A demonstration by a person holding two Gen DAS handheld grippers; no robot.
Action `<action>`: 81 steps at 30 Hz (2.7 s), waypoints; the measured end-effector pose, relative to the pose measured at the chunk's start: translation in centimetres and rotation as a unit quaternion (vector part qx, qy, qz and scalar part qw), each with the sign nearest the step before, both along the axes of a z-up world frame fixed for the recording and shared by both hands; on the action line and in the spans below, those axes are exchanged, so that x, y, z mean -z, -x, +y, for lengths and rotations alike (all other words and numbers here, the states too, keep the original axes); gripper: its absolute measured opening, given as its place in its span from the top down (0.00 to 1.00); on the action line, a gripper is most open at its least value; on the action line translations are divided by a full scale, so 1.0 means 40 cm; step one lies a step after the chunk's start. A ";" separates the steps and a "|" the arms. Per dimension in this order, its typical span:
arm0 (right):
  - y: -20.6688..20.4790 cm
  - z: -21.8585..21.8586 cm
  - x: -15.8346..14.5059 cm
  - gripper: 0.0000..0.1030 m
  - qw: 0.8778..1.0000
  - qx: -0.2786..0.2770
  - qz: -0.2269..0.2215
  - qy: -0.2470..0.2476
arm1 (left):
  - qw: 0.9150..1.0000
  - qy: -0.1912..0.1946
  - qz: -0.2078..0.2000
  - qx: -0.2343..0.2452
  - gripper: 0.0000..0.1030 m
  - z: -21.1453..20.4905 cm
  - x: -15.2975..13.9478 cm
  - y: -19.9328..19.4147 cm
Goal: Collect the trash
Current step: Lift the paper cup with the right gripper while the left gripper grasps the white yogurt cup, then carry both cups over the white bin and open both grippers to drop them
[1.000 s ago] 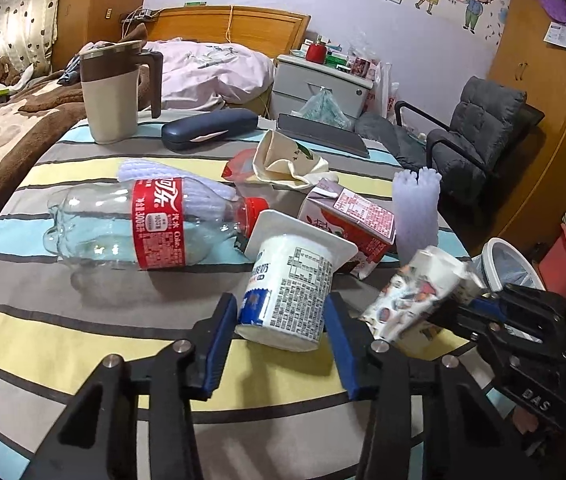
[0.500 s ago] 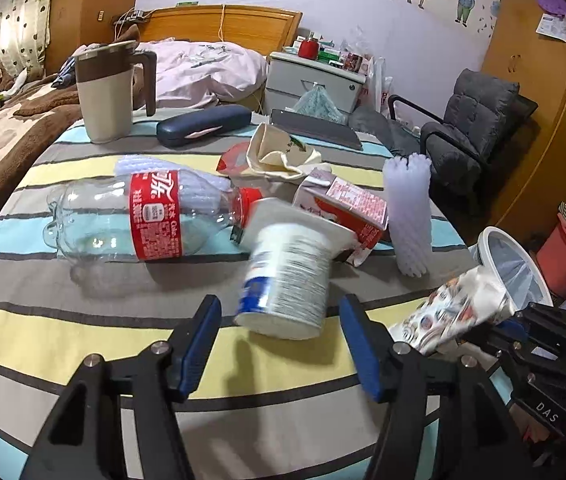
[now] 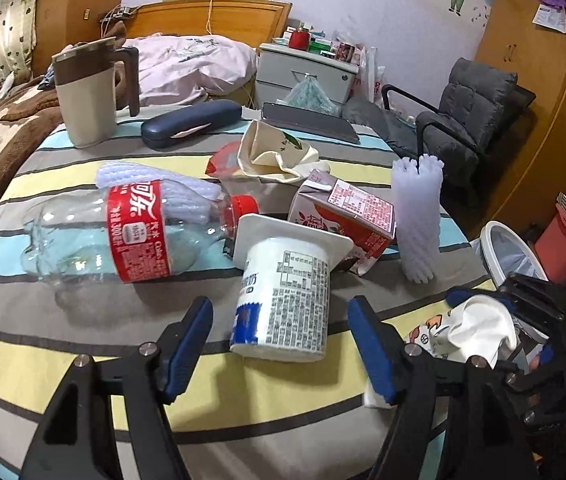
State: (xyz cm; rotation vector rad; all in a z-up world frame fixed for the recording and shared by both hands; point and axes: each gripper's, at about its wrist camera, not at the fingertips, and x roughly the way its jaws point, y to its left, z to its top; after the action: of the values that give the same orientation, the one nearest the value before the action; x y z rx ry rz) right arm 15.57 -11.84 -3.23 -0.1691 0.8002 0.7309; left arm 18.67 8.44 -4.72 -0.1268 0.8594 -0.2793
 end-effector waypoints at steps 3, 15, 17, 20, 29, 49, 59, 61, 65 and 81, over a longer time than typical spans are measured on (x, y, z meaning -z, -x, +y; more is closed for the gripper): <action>0.006 0.012 0.000 0.46 1.000 -0.025 0.002 -0.002 | 1.000 0.006 0.002 0.003 0.30 0.006 0.000 -0.007; 0.046 0.033 0.003 0.84 0.999 -0.035 -0.012 0.003 | 1.000 0.008 -0.001 0.022 0.51 -0.001 0.001 -0.005; 0.046 0.024 0.001 0.85 1.000 -0.019 -0.016 0.006 | 1.000 0.005 -0.002 0.023 0.51 -0.004 0.001 -0.002; 0.054 0.013 -0.003 0.85 0.999 0.006 -0.029 0.015 | 1.000 0.002 -0.006 0.023 0.51 -0.008 -0.003 0.008; 0.064 -0.014 -0.021 0.85 0.998 0.051 -0.037 0.005 | 0.999 0.002 -0.026 0.020 0.51 -0.015 -0.039 0.045; 0.119 -0.139 -0.081 0.85 0.987 0.150 -0.065 -0.008 | 0.995 -0.006 -0.074 0.066 0.51 -0.161 -0.132 0.116; 0.146 -0.234 -0.105 0.85 0.976 0.204 -0.080 -0.009 | 0.990 -0.006 -0.088 0.114 0.51 -0.294 -0.162 0.126; 0.151 -0.256 -0.110 0.85 0.973 0.216 -0.081 -0.009 | 0.988 -0.005 -0.090 0.125 0.51 -0.323 -0.168 0.126; 0.159 -0.301 -0.115 0.85 0.966 0.246 -0.084 -0.005 | 0.985 -0.005 -0.092 0.147 0.51 -0.386 -0.175 0.123; 0.177 -0.476 -0.086 0.85 0.933 0.355 -0.057 0.025 | 0.971 0.012 -0.070 0.229 0.51 -0.628 -0.159 0.091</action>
State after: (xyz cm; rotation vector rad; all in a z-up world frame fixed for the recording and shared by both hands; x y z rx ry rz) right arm 8.49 -30.89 0.19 0.0394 0.7016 0.0137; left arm 15.02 -16.69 1.66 0.0729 0.7370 -0.7239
